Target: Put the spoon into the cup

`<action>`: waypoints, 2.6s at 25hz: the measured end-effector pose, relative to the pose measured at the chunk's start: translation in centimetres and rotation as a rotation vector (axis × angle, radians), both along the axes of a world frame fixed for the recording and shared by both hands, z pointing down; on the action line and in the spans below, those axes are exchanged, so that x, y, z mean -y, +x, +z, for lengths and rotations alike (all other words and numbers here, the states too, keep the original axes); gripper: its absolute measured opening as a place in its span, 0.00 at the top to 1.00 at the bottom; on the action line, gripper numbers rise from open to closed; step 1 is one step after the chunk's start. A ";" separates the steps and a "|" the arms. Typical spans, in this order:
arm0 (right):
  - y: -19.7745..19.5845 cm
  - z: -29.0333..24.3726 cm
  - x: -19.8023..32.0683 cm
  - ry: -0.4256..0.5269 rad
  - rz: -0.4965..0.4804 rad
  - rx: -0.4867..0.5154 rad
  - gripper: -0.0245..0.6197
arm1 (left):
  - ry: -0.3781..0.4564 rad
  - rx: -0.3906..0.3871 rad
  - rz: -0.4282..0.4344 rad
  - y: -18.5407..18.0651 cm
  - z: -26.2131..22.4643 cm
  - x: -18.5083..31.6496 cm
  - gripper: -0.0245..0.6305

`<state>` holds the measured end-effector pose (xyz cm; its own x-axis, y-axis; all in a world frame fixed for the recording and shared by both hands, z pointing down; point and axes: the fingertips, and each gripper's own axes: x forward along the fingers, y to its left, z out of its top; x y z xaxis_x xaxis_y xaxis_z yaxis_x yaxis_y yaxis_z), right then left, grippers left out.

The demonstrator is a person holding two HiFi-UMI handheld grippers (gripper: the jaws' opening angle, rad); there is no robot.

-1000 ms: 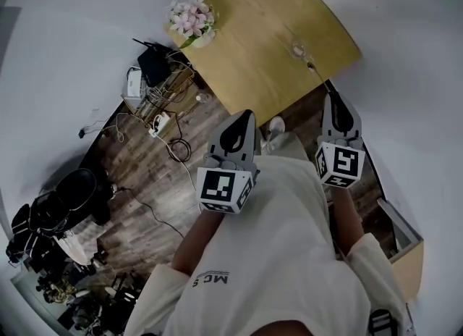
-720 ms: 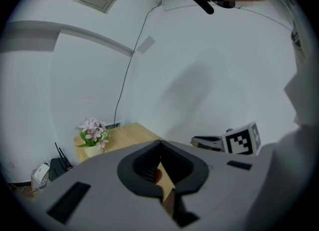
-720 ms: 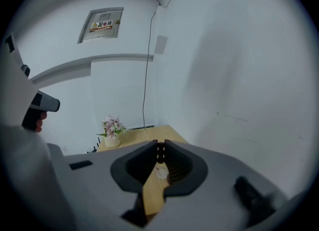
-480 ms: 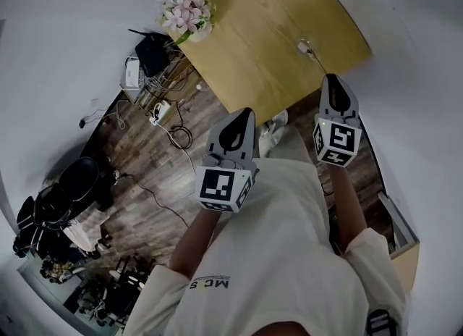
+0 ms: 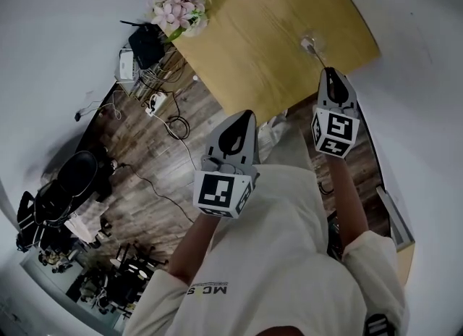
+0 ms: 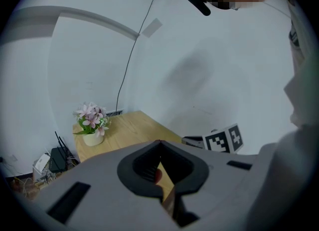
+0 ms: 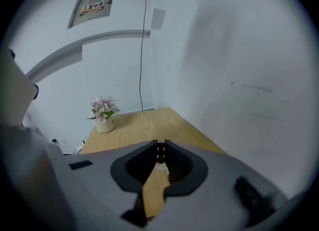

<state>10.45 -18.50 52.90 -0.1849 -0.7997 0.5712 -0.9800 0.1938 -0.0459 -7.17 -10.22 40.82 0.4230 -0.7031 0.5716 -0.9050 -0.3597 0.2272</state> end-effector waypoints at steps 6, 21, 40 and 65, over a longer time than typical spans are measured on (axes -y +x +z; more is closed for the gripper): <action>-0.4 2.3 1.3 -0.040 0.000 0.009 0.87 | -0.036 0.008 -0.004 -0.2 1.4 0.2 0.95; -1.2 1.7 2.0 -0.037 -0.016 -0.004 0.87 | -0.022 -0.006 0.013 -0.3 1.2 1.0 0.95; -0.4 -5.2 -2.4 0.013 -0.019 0.052 0.89 | 0.124 -0.049 0.022 0.3 -3.9 1.5 0.95; -2.8 -19.2 -7.9 0.183 -0.194 0.047 0.90 | 0.253 -0.073 -0.053 -3.0 -8.1 -0.7 0.95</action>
<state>7.61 -10.65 33.73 -0.3680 -0.8360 0.4070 -0.9212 0.3873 -0.0375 -10.15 -9.53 32.74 0.4157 -0.8418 0.3445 -0.9085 -0.3662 0.2015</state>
